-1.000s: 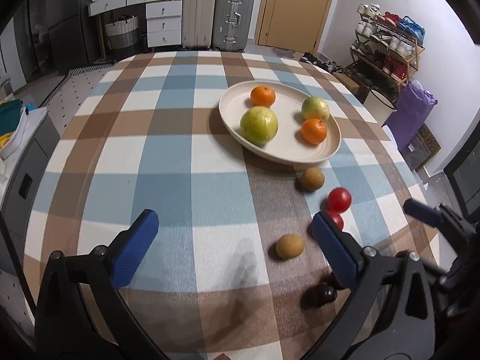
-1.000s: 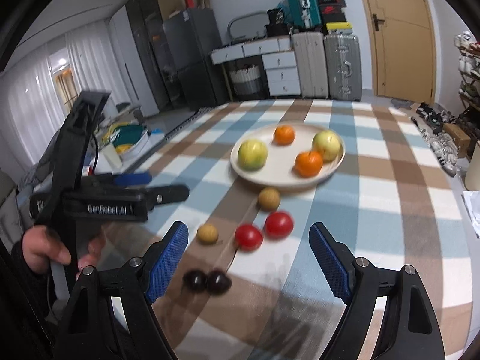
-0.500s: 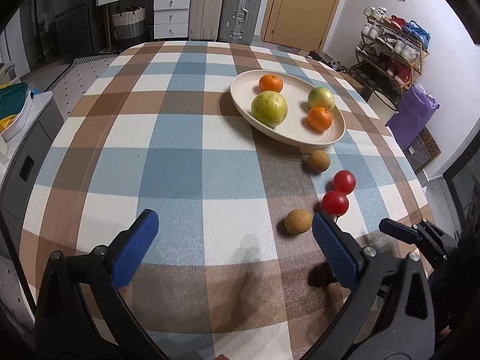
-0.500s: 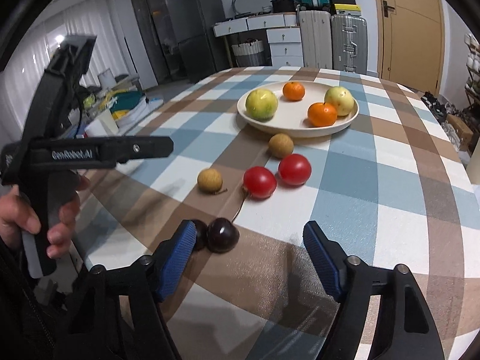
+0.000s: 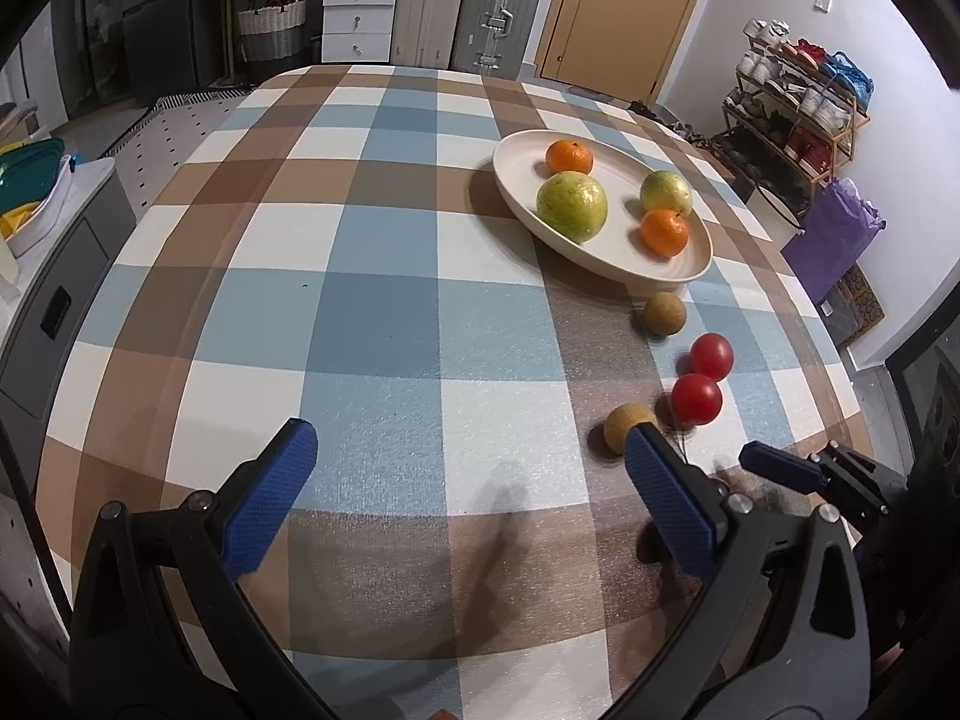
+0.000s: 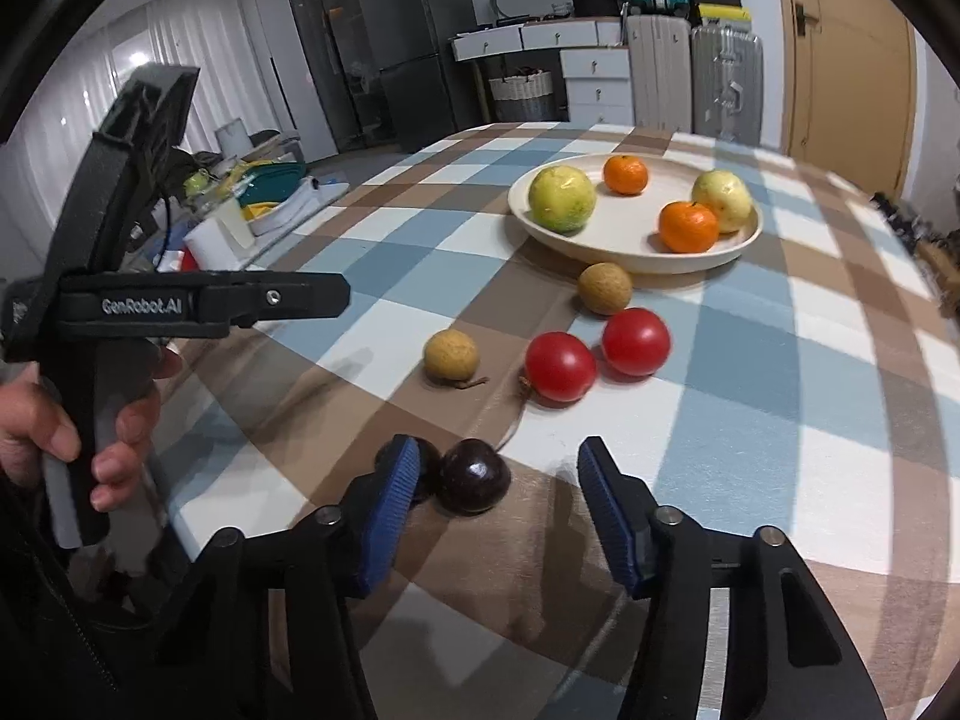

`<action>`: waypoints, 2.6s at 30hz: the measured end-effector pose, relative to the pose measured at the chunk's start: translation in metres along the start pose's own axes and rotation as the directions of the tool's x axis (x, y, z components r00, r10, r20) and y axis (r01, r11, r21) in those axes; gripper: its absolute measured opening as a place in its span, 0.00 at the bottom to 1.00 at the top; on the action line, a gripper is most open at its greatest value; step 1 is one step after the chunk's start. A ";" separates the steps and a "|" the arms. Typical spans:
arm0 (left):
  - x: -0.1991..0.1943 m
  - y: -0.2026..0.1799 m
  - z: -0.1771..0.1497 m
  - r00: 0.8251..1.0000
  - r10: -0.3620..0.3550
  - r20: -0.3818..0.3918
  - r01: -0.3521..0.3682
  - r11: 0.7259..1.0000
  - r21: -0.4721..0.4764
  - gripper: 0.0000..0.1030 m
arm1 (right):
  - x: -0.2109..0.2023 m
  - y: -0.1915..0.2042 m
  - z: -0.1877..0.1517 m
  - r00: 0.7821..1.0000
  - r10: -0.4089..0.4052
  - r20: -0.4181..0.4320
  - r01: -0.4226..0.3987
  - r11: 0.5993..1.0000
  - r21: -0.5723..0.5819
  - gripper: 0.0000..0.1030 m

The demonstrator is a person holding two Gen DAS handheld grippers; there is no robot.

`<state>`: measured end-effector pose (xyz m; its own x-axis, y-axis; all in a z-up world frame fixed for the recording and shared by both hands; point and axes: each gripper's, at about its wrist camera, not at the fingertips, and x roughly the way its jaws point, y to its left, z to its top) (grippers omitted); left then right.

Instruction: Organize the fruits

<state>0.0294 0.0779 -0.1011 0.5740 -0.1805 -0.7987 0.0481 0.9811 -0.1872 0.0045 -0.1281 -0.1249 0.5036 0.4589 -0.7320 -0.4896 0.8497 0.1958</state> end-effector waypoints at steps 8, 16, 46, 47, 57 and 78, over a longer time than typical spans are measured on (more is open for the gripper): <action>0.002 0.002 -0.001 1.000 -0.003 -0.009 0.003 1.000 -0.011 0.99 | 0.002 -0.003 -0.003 0.993 0.118 -0.012 -0.117 0.991 0.060 0.39; 0.002 0.001 -0.002 1.000 -0.002 -0.012 0.002 1.000 -0.014 0.99 | 0.004 -0.017 -0.006 0.983 0.185 -0.006 -0.182 0.971 0.153 0.21; 0.005 -0.003 -0.005 0.999 0.006 -0.039 -0.007 1.000 -0.009 0.99 | -0.001 -0.026 -0.005 0.976 0.214 0.032 -0.216 0.957 0.196 0.14; 0.006 -0.003 -0.005 0.999 0.007 -0.039 -0.007 1.000 -0.008 0.99 | -0.001 -0.024 -0.005 0.977 0.209 0.031 -0.211 0.958 0.192 0.14; 0.007 -0.003 -0.006 0.999 0.002 -0.044 -0.003 1.000 -0.009 0.99 | 0.007 -0.017 -0.003 0.988 0.156 0.000 -0.154 0.974 0.169 0.29; 0.006 -0.007 -0.007 0.999 -0.003 -0.051 0.003 1.000 0.002 0.99 | 0.005 -0.046 -0.016 0.946 0.311 0.091 -0.322 0.876 0.360 0.25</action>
<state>0.0274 0.0699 -0.1086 0.5312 -0.1866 -0.8264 0.0514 0.9807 -0.1884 0.0181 -0.1688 -0.1481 0.3890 0.7216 -0.5727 -0.3348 0.6899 0.6419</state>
